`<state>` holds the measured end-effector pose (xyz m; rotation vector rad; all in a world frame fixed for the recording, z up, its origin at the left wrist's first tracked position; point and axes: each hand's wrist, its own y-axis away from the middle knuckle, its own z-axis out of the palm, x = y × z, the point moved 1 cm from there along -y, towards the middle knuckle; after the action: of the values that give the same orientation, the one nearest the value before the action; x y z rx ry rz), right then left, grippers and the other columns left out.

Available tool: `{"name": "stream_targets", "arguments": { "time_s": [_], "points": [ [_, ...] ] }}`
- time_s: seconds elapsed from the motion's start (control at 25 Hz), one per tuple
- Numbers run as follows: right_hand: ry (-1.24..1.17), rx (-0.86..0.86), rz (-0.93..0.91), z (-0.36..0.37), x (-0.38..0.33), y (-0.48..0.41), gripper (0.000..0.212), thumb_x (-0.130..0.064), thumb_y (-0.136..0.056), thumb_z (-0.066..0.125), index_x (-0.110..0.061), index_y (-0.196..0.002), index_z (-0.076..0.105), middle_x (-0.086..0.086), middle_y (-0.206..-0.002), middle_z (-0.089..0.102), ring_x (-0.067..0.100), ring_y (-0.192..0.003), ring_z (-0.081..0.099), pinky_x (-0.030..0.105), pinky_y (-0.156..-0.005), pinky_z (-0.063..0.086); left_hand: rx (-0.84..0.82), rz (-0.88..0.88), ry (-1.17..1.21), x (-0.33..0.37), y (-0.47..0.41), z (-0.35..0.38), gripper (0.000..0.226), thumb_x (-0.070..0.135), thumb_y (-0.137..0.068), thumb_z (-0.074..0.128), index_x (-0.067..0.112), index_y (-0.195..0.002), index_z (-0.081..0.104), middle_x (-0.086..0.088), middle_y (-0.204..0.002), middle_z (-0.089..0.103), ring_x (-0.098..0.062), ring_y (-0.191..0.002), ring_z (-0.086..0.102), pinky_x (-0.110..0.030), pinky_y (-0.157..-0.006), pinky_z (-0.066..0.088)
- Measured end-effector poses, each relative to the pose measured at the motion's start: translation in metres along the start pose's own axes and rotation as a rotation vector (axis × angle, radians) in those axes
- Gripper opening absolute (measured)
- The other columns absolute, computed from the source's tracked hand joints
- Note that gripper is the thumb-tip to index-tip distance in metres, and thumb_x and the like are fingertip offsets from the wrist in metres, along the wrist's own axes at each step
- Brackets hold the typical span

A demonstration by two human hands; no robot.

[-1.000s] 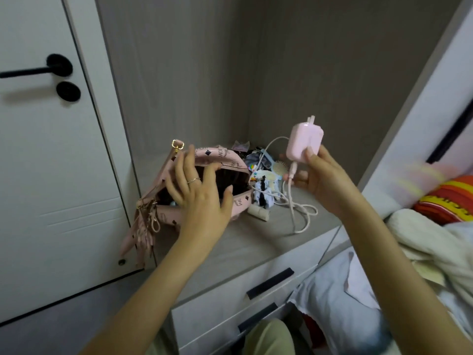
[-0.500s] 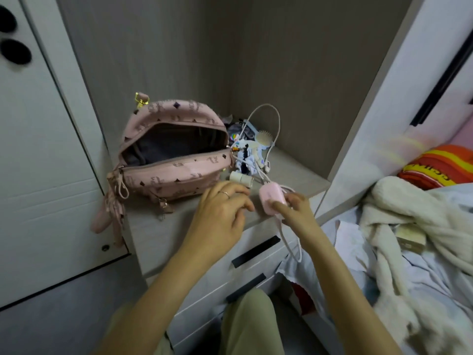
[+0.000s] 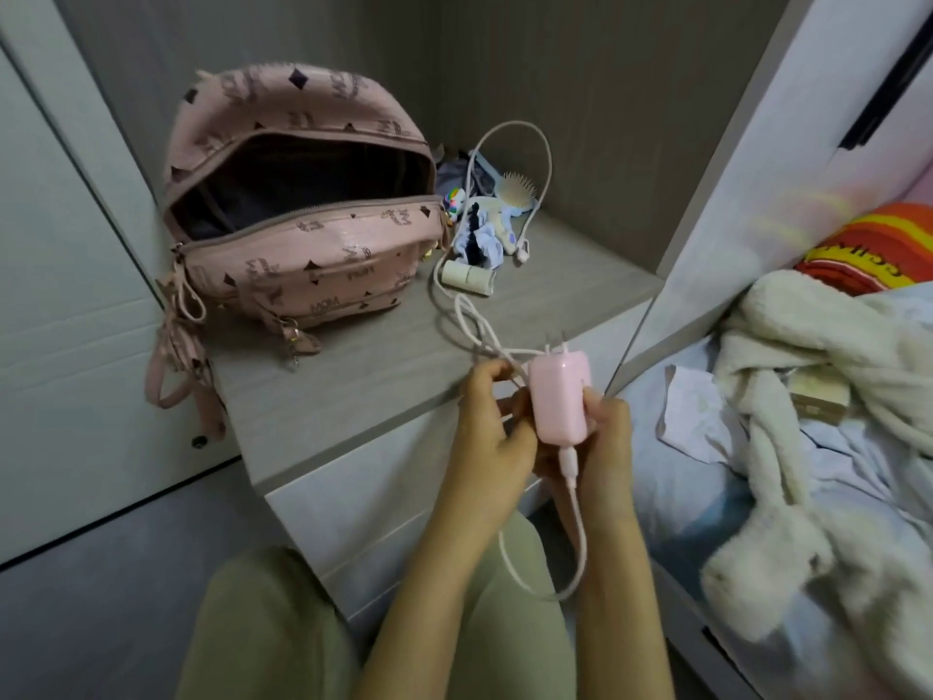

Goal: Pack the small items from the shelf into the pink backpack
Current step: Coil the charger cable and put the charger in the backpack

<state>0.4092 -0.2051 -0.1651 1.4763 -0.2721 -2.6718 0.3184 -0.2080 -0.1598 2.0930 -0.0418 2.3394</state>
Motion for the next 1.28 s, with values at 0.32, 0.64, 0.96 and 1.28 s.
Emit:
{"name": "stream_targets", "arguments": {
  "time_s": [0.32,0.64,0.96,1.28],
  "points": [
    [0.067,-0.112,-0.105,-0.006,-0.006,0.007,0.043,-0.045,-0.059,0.055,-0.012,-0.083,0.069,-0.001,-0.050,0.056,0.008,-0.041,0.046,0.016,-0.038,0.036,0.007,-0.069,0.772,0.005,0.000,0.005,0.052,0.008,-0.064,0.051,0.006,-0.116,0.050,-0.017,-0.108,0.066,-0.024,-0.088,0.060,-0.031,-0.074,0.048],
    [0.049,0.277,-0.404,-0.026,-0.019,0.008,0.033,-0.043,-0.071,0.051,-0.021,-0.095,0.055,-0.001,-0.076,0.062,0.002,-0.055,0.056,0.015,-0.048,0.045,0.060,0.109,0.211,0.005,0.000,-0.041,0.026,0.002,-0.090,0.054,0.019,-0.108,0.046,0.002,-0.073,0.071,0.002,-0.047,0.046,-0.009,-0.046,0.035],
    [0.783,0.292,-0.467,-0.027,-0.014,0.004,0.024,-0.050,-0.096,0.033,-0.030,-0.107,0.042,-0.016,-0.092,0.053,-0.003,-0.078,0.051,0.017,-0.068,0.040,0.146,0.198,-0.028,0.012,0.002,-0.049,0.010,0.009,-0.091,0.056,0.011,-0.084,0.062,0.020,-0.057,0.061,0.007,-0.053,0.051,-0.003,-0.052,0.037],
    [0.480,-0.046,-0.393,-0.019,-0.020,0.014,0.026,-0.038,-0.085,0.044,-0.033,-0.107,0.059,-0.005,-0.103,0.070,0.007,-0.094,0.066,0.012,-0.073,0.048,0.027,0.262,0.026,0.024,0.006,-0.051,0.010,0.022,-0.087,0.054,0.026,-0.080,0.060,0.014,-0.069,0.059,0.005,-0.060,0.050,-0.006,-0.060,0.039]
  ]
}}
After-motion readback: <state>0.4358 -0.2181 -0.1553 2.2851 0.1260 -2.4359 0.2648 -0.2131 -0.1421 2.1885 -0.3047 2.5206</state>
